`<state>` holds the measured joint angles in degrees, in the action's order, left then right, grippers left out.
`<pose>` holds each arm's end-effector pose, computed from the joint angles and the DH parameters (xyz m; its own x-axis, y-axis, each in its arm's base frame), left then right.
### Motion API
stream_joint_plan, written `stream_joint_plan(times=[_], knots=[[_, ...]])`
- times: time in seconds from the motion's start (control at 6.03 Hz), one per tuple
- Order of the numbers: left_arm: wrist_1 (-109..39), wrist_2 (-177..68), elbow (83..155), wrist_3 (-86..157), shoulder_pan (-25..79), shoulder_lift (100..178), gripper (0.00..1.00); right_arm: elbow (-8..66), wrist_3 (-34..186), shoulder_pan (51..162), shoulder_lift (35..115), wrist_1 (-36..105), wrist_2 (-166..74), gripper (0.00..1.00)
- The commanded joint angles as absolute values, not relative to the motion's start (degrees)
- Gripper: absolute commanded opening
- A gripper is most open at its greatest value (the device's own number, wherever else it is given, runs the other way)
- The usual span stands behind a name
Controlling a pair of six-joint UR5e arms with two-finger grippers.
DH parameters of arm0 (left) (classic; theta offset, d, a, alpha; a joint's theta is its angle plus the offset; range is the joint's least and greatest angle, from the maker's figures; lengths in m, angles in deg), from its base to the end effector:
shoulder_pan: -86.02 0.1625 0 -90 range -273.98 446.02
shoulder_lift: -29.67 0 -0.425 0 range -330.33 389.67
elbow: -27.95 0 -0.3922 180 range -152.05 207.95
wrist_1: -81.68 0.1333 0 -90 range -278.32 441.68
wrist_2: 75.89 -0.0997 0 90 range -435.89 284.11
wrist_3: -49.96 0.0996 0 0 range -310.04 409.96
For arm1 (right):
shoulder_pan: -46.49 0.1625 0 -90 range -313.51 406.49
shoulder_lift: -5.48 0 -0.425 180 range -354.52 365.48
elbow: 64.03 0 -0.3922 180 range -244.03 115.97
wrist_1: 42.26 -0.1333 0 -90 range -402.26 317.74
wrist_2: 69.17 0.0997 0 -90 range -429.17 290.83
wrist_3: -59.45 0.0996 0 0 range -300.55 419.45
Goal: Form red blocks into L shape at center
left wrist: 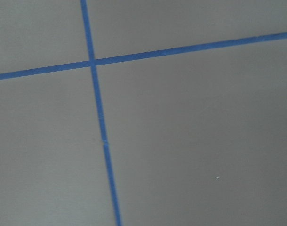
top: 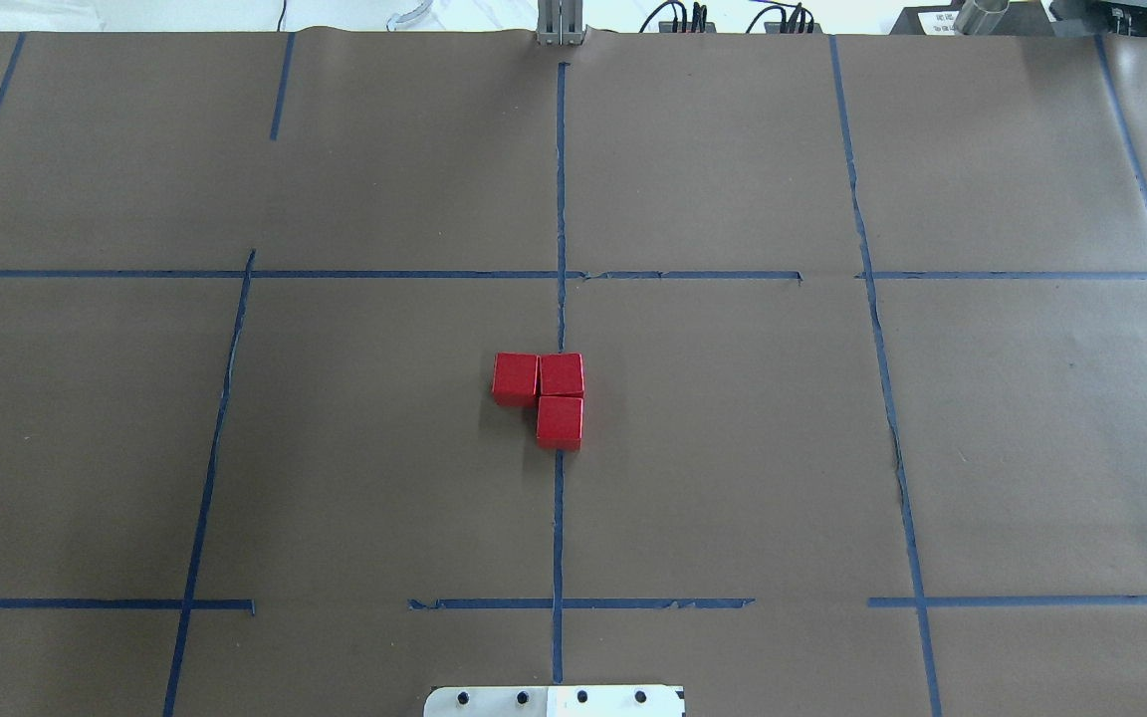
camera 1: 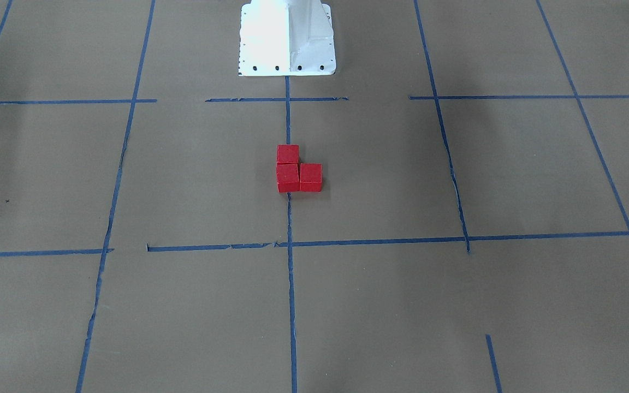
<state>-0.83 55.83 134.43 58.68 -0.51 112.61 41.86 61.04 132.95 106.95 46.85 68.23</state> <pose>-0.0405 -0.4401 0.5910 0.7259 0.2180 -0.6523 -0.1725 0.9758 0.1341 0.0344 -0.4149 0.6067 0.6728 -0.0822 0.7352 0.0428 0.9965 0.0722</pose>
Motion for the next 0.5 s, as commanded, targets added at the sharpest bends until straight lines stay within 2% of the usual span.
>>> stream_joint_plan(times=[0.0,0.33], knots=[[-0.23,63.87,133.59,63.23,-4.51,109.23,1.0,42.58,59.55,134.55,107.51,47.21,68.29,1.0],[-0.49,64.29,132.62,63.05,-4.42,109.64,1.0,42.77,58.58,134.82,109.53,46.59,67.58,1.0]])
